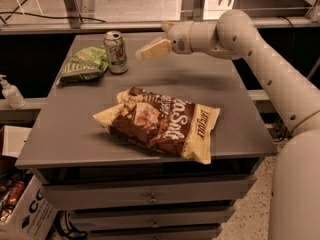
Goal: Move 7up can near green jalapeno chip bag
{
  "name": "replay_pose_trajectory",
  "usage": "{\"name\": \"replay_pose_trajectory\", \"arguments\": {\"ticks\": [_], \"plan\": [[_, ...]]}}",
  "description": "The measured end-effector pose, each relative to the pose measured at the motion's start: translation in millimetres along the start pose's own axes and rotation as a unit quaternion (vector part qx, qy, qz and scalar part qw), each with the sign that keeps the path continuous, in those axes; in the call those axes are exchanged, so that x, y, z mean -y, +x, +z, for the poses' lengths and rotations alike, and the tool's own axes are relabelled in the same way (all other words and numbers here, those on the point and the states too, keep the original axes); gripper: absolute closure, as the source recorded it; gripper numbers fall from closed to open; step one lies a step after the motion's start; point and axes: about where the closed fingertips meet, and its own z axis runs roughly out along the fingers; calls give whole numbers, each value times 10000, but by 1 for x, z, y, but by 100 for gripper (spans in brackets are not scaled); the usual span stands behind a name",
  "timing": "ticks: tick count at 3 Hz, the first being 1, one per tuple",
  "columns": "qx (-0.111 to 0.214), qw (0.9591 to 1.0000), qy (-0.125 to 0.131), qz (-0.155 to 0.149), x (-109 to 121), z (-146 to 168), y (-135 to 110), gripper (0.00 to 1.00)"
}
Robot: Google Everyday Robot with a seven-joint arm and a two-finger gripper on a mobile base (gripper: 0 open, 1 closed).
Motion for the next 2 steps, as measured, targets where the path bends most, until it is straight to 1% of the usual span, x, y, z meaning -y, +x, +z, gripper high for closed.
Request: {"name": "replay_pose_trajectory", "arguments": {"ticks": [1, 2], "plan": [[-119, 9991, 400, -70, 8, -67, 1, 0], [-119, 9991, 399, -70, 8, -66, 1, 0]]}}
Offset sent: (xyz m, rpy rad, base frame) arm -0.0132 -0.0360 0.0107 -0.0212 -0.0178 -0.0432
